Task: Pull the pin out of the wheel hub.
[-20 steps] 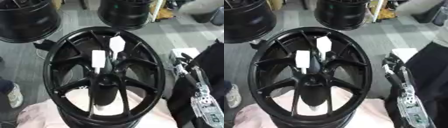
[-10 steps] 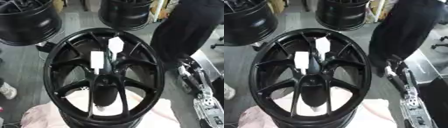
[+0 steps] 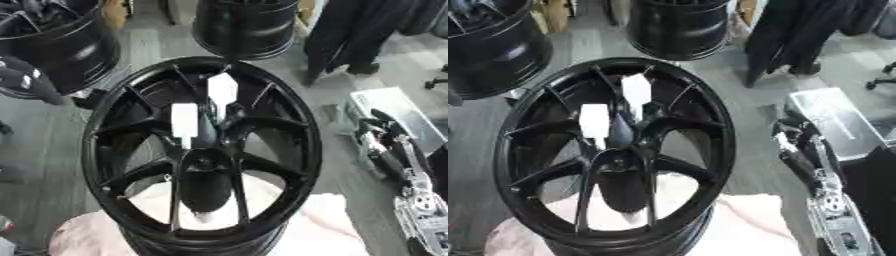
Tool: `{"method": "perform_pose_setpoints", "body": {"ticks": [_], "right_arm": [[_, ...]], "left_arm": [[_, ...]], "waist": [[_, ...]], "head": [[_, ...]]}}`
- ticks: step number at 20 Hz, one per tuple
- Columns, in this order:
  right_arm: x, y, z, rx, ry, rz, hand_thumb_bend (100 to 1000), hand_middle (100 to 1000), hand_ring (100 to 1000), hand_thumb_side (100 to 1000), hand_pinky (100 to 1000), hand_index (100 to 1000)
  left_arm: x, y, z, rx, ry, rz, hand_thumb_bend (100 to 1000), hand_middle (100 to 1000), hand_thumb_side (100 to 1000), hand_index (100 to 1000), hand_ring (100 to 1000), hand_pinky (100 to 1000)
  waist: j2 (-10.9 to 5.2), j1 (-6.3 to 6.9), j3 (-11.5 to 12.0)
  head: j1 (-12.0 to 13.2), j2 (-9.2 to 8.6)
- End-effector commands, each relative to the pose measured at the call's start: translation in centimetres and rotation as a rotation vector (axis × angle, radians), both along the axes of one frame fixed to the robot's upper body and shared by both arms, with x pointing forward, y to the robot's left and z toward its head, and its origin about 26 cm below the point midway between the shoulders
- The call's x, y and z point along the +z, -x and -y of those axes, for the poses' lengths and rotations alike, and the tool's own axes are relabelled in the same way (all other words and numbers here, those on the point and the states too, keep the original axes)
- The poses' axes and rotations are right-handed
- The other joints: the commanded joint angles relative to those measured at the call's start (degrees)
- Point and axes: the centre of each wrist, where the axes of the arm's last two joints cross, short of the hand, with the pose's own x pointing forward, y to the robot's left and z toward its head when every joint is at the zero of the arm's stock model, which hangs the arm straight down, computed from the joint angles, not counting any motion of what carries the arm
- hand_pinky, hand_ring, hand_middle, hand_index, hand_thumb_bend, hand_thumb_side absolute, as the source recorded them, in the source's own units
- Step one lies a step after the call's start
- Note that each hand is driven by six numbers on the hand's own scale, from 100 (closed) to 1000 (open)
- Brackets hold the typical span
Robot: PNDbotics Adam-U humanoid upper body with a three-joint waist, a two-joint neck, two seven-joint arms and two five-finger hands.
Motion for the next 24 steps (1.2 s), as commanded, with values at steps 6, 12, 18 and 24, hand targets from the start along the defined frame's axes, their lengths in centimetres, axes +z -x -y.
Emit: {"method": "perform_pose_setpoints", "body": {"ticks": [6,12,18,24], "right_arm": [[0.4,0.1,0.8,0.008,0.043,-0.002,158,753,705,500,694,913],[0.2,0.2,0.8,0.009,0.039,-0.008,156,753,705,505,694,913],[0.2,0.1,0.5,0.021,0.035,-0.01,156,752,705,505,694,913],[0.2,0.0,0.3,0.034,0.035,-0.01,156,752,705,505,694,913]], "left_arm": [[1.9,-1.4,6.6,-0.121,-0.158,0.13,742,712,437,850,715,778],[0.1,-4.8,10.0,-0.137,-0.202,0.165,744,701,439,847,703,766],[-1.0,-7.1,12.4,-0.155,-0.207,0.169,740,721,446,848,713,771],[-1.9,-8.5,13.9,-0.162,-0.217,0.178,734,727,455,851,708,767]], "waist": [[-1.87,-0.04,0.22],[-1.87,-0.31,-0.22],[-1.65,-0.52,-0.85],[-1.46,-0.62,-1.59]], "head": [[0.5,0.95],[0.9,1.22],[1.68,1.21],[2.45,1.03]]}}
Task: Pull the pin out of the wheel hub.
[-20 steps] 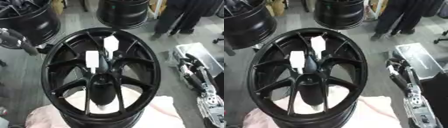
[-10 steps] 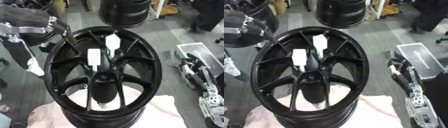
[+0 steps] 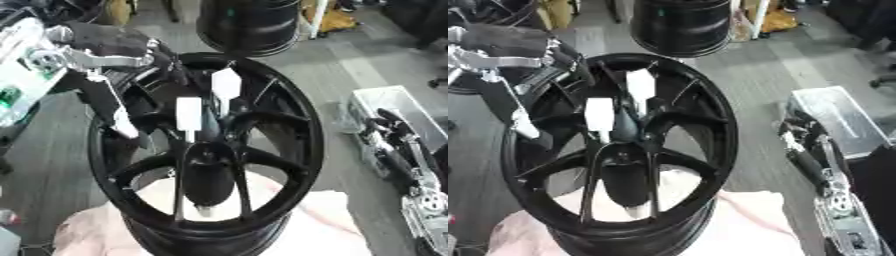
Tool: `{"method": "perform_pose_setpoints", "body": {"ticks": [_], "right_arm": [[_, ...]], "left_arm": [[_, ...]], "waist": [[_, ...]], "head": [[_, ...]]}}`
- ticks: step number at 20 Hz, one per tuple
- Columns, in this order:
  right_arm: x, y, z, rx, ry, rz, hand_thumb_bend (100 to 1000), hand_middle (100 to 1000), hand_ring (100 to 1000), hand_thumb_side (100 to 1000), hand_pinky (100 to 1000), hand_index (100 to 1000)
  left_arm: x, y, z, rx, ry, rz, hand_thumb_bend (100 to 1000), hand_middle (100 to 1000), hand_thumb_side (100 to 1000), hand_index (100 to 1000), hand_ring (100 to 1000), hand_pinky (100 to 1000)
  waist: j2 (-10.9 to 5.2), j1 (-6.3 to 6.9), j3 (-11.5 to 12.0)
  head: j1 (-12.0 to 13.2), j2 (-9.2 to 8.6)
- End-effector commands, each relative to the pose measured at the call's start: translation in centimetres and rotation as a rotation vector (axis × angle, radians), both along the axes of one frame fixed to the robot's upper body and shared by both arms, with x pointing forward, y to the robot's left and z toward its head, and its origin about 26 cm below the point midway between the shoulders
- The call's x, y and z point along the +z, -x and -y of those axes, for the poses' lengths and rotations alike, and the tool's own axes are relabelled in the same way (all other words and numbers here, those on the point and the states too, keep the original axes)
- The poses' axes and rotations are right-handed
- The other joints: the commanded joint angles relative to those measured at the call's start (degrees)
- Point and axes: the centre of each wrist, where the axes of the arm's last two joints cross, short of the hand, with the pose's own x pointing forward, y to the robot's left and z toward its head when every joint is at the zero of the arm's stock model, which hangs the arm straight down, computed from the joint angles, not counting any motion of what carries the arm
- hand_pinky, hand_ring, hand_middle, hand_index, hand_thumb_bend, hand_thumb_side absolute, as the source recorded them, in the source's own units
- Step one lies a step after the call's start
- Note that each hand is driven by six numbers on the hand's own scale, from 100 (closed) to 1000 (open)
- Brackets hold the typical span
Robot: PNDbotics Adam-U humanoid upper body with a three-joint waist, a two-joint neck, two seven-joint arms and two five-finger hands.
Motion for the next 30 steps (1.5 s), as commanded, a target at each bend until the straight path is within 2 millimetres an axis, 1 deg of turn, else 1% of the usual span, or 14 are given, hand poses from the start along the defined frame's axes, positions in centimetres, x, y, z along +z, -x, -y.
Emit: {"method": "perform_pose_setpoints", "body": {"ticks": [1,7,11,16,21,22,23,24,27,28,29,30], "right_arm": [[0.9,-0.4,0.4,0.01,0.022,0.022,155,752,705,505,694,913],[0.9,-0.4,0.2,0.02,0.021,0.02,154,753,705,506,694,913],[0.8,-0.4,0.2,0.023,0.02,0.019,154,753,705,506,694,913],[0.8,-0.4,0.2,0.02,0.019,0.02,152,753,705,507,694,913],[0.8,-0.4,0.2,0.021,0.019,0.019,151,753,705,507,694,913],[0.8,-0.4,0.2,0.021,0.019,0.019,150,753,705,508,694,913],[0.8,-0.4,0.2,0.021,0.019,0.018,151,753,705,507,694,913],[0.8,-0.4,0.1,0.021,0.018,0.019,151,753,705,507,694,913],[0.8,-0.4,0.1,0.02,0.018,0.02,151,753,705,507,694,913],[0.8,-0.4,0.2,0.02,0.018,0.02,151,753,705,508,694,913],[0.8,-0.4,0.2,0.019,0.018,0.019,151,753,705,508,694,913],[0.8,-0.4,0.2,0.019,0.018,0.019,151,753,705,508,694,913]], "left_arm": [[0.7,-0.5,0.6,-0.071,-0.099,0.022,731,724,455,848,706,766],[0.2,-1.2,1.5,-0.086,-0.101,0.0,728,717,458,846,697,761],[0.0,-1.3,1.9,-0.098,-0.127,-0.011,706,690,443,834,665,745],[-0.2,-1.2,1.9,-0.117,-0.187,-0.037,689,652,429,821,635,726],[-0.7,-1.3,1.9,-0.118,-0.205,-0.069,667,610,412,799,602,704],[-0.9,-1.3,2.0,-0.12,-0.205,-0.075,653,582,397,772,579,689],[-1.1,-1.3,2.0,-0.122,-0.207,-0.081,646,582,398,772,579,689],[-1.3,-1.4,2.1,-0.125,-0.209,-0.087,632,559,388,753,560,675],[-1.7,-1.5,2.3,-0.131,-0.216,-0.095,600,530,370,730,536,661],[-1.8,-1.5,2.3,-0.131,-0.216,-0.096,562,507,358,716,514,644],[-1.8,-1.5,2.2,-0.131,-0.216,-0.099,560,504,357,713,511,642],[-1.8,-1.5,2.2,-0.131,-0.214,-0.101,528,480,338,695,489,623]], "waist": [[-0.67,-0.2,-0.25],[-0.58,-0.21,-1.0],[-0.58,-0.18,-1.36],[-0.61,-0.06,-1.38],[-0.63,-0.02,-1.5],[-0.63,-0.01,-1.54],[-0.63,0.01,-1.58],[-0.63,0.04,-1.64],[-0.64,0.13,-1.79],[-0.64,0.17,-1.79],[-0.63,0.2,-1.78],[-0.63,0.24,-1.76]], "head": [[0.5,0.01],[0.92,-0.08],[1.05,-0.06],[1.01,0.02],[0.95,-0.02],[0.95,-0.03],[0.97,-0.04],[1.01,-0.04],[0.94,-0.01],[0.96,0.0],[0.98,0.01],[0.98,0.01]]}}
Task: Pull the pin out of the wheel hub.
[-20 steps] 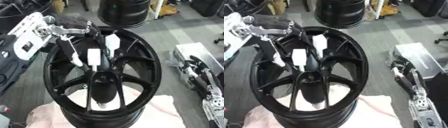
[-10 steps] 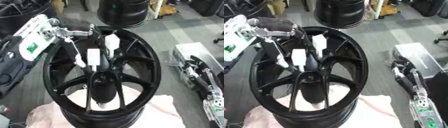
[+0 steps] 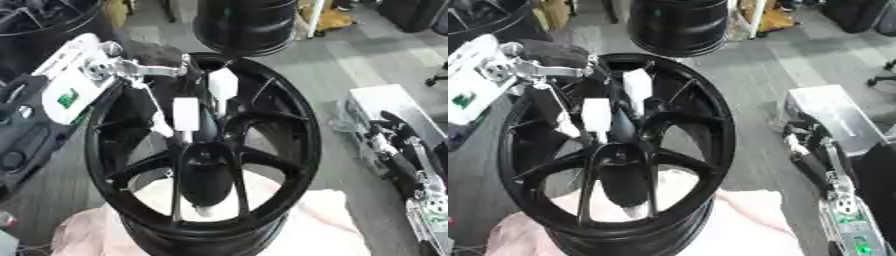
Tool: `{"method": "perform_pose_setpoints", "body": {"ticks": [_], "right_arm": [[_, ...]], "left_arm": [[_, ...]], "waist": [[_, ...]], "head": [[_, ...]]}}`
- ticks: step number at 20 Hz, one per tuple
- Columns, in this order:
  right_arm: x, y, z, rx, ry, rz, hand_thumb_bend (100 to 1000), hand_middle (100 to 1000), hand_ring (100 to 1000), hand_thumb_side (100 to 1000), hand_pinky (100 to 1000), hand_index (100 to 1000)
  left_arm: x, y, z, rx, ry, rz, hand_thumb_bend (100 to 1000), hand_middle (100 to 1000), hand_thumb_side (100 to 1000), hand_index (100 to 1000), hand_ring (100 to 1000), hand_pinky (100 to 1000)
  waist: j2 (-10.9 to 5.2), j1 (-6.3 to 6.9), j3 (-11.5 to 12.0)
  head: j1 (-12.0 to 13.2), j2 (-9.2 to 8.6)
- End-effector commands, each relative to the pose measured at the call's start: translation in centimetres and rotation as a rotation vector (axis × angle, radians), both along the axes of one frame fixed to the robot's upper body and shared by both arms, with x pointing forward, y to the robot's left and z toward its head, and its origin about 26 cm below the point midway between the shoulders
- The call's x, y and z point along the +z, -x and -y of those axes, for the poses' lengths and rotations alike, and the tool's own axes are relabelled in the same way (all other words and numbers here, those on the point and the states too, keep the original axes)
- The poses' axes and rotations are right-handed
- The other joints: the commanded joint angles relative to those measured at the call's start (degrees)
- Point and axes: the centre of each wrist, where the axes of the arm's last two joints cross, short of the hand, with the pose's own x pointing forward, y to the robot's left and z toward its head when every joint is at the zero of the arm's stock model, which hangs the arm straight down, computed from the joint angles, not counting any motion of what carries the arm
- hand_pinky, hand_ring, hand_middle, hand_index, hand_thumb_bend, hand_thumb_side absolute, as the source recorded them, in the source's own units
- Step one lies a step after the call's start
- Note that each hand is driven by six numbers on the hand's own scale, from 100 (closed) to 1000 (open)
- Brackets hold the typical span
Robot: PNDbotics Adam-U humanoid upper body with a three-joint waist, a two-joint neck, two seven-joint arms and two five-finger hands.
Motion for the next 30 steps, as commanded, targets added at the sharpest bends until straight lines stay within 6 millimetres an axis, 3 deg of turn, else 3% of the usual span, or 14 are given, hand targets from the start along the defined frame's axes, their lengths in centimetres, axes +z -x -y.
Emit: {"method": "perform_pose_setpoints", "body": {"ticks": [1,2,10,18,24,30], "right_arm": [[0.7,-0.2,0.4,0.002,0.016,0.018,151,753,705,508,694,913],[0.7,-0.2,0.4,0.002,0.016,0.019,151,753,705,508,694,913],[0.7,-0.2,0.4,0.001,0.018,0.018,150,753,705,509,694,913],[0.7,-0.2,0.4,0.002,0.019,0.017,151,753,705,508,694,913],[0.6,-0.1,0.5,-0.003,0.02,0.012,151,753,705,508,694,913],[0.4,0.0,0.8,-0.013,0.021,0.007,152,753,705,508,694,914]], "left_arm": [[0.8,0.0,-0.1,-0.162,-0.19,0.01,521,477,334,692,487,620],[0.8,0.0,-0.1,-0.163,-0.187,0.009,461,448,293,663,462,594],[1.4,0.3,0.0,-0.179,-0.168,0.013,285,333,169,556,355,516],[2.9,0.7,-0.1,-0.199,-0.135,0.037,267,309,184,536,343,507],[6.0,1.4,-1.2,-0.183,-0.066,0.07,264,304,183,533,340,510],[10.9,2.3,-5.7,-0.087,0.089,0.127,257,292,182,523,330,516]], "waist": [[-0.66,-0.1,0.01],[-0.66,-0.07,0.03],[-0.74,-0.06,0.16],[-0.86,0.04,0.11],[-1.03,0.13,0.28],[-1.14,0.21,0.87]], "head": [[0.03,0.02],[0.02,0.03],[0.02,0.07],[0.14,0.1],[0.0,0.1],[-0.35,-0.26]]}}
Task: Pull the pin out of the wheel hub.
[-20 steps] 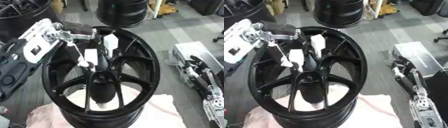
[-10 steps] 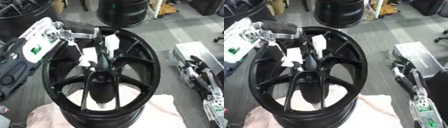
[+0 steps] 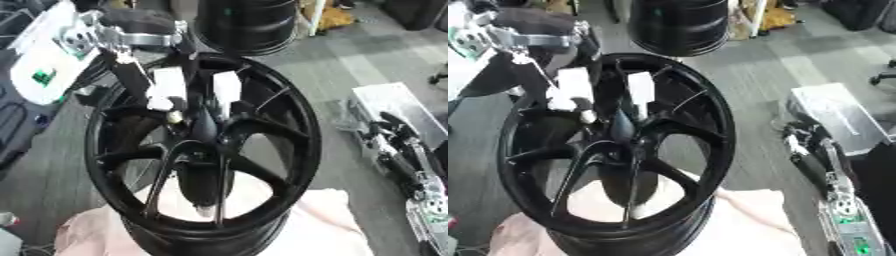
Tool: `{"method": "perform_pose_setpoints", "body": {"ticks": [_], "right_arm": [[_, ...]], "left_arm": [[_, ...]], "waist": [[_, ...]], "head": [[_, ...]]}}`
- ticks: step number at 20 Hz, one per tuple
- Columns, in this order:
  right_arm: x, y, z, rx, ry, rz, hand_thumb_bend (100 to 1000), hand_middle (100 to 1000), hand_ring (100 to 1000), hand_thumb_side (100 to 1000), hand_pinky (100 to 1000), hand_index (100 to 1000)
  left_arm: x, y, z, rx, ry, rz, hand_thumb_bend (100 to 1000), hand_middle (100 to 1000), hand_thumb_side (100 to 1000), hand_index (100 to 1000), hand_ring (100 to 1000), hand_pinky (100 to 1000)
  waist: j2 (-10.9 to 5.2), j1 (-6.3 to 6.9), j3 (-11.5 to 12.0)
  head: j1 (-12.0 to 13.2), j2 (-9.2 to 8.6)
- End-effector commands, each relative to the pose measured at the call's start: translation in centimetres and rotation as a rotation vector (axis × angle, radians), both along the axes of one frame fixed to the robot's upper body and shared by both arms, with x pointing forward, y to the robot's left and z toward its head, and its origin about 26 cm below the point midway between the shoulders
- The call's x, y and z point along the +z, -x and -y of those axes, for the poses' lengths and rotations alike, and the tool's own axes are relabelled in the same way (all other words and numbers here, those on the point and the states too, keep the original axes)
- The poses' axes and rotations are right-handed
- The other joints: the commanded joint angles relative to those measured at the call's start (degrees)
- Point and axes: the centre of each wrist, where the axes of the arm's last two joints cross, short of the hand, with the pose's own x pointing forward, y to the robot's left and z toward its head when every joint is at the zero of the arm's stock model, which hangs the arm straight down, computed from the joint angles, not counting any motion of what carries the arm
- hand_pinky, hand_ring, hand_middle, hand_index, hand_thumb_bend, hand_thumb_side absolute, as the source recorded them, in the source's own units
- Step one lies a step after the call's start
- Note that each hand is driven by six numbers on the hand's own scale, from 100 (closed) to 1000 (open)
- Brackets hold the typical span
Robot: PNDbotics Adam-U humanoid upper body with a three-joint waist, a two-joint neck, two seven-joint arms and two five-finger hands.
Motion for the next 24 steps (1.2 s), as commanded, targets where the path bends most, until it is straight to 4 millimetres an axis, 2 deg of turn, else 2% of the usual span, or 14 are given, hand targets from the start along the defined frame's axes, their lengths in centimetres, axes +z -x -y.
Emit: {"method": "perform_pose_setpoints", "body": {"ticks": [1,4,8,9,10,13,14,15,16,17,18,19,21,24], "right_arm": [[0.6,0.0,0.8,-0.014,0.023,0.014,152,753,705,508,694,913],[0.6,0.1,1.1,-0.027,0.023,0.016,153,753,705,508,694,913],[0.7,0.1,1.2,-0.042,0.018,0.025,153,753,705,507,694,913],[0.8,0.1,1.2,-0.045,0.015,0.027,159,753,705,501,694,913],[0.8,0.0,1.2,-0.047,0.013,0.029,153,753,705,507,694,913],[0.8,0.0,1.1,-0.052,0.005,0.033,154,753,705,507,694,913],[0.8,0.0,1.1,-0.053,0.003,0.035,154,753,705,507,694,913],[0.8,0.0,1.0,-0.053,0.001,0.036,155,753,705,507,694,913],[0.8,0.0,1.0,-0.054,-0.002,0.037,155,753,705,507,694,913],[0.8,0.0,0.9,-0.054,-0.005,0.039,155,753,705,506,694,913],[0.8,-0.1,0.8,-0.053,-0.007,0.039,155,753,705,506,694,913],[0.8,-0.1,0.8,-0.052,-0.01,0.04,155,753,705,506,694,913],[0.8,-0.1,0.8,-0.054,-0.015,0.041,156,752,705,506,694,913],[0.8,-0.1,0.9,-0.063,-0.017,0.042,156,753,705,506,694,913]], "left_arm": [[4.1,0.9,-3.8,-0.016,-0.049,0.09,255,288,179,517,326,518],[5.2,1.4,-8.0,0.104,0.016,0.119,270,293,173,520,329,523],[2.8,1.6,-14.9,0.337,0.016,0.067,288,307,176,535,339,531],[1.4,1.5,-17.0,0.415,0.009,0.022,573,317,100,549,349,540],[0.0,1.5,-18.8,0.484,0.004,-0.019,294,320,182,549,349,540],[-5.1,1.6,-23.4,0.684,-0.035,-0.153,333,381,205,611,404,576],[-6.7,1.6,-24.5,0.737,-0.045,-0.192,333,381,205,611,404,576],[-8.4,1.7,-25.4,0.781,-0.053,-0.229,414,528,274,731,533,654],[-10.0,1.7,-26.2,0.822,-0.058,-0.263,414,528,274,731,533,654],[-11.5,1.8,-26.9,0.857,-0.06,-0.288,609,729,436,835,706,767],[-13.1,2.0,-27.5,0.896,-0.059,-0.308,609,729,436,835,706,767],[-14.4,2.2,-28.0,0.929,-0.059,-0.318,688,811,538,855,783,832],[-16.5,2.7,-28.8,0.982,-0.052,-0.322,721,867,593,881,835,878],[-18.4,3.7,-30.2,1.057,0.002,-0.322,697,871,601,885,836,886]], "waist": [[-1.09,-0.12,0.4],[-0.93,-0.12,1.01],[-0.59,-0.36,1.98],[-0.44,-0.46,2.26],[-0.34,-0.54,2.36],[0.02,-0.88,2.62],[0.11,-0.99,2.64],[0.22,-1.11,2.68],[0.29,-1.22,2.67],[0.39,-1.39,2.69],[0.47,-1.58,2.65],[0.57,-1.78,2.59],[0.71,-2.07,2.5],[0.94,-2.31,2.54]], "head": [[-0.52,-0.38],[-0.95,-0.68],[-1.4,-0.94],[-1.52,-0.95],[-1.54,-0.94],[-1.89,-0.96],[-1.93,-0.94],[-1.99,-0.93],[-1.99,-0.89],[-2.07,-0.88],[-2.12,-0.87],[-2.14,-0.88],[-2.13,-0.89],[-2.09,-0.89]]}}
